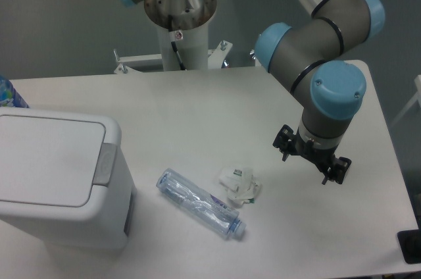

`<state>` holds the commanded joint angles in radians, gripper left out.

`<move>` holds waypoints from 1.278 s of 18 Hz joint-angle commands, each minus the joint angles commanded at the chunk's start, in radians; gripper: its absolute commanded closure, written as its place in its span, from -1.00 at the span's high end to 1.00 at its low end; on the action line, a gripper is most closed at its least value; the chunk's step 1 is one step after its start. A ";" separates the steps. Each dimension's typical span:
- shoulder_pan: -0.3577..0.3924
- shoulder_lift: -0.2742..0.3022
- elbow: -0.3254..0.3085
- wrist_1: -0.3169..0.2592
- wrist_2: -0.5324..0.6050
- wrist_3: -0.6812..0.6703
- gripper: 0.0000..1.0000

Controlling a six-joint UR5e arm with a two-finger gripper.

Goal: Open the trash can
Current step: 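Move the gripper over the table toward the white trash can lid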

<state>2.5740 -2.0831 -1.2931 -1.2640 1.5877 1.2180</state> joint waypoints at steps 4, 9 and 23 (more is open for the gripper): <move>-0.002 0.002 -0.003 0.006 0.000 -0.002 1.00; -0.005 0.009 -0.003 0.018 -0.104 -0.105 1.00; -0.064 0.094 -0.011 0.048 -0.517 -0.658 1.00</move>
<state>2.5096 -1.9896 -1.3039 -1.2164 1.0709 0.5601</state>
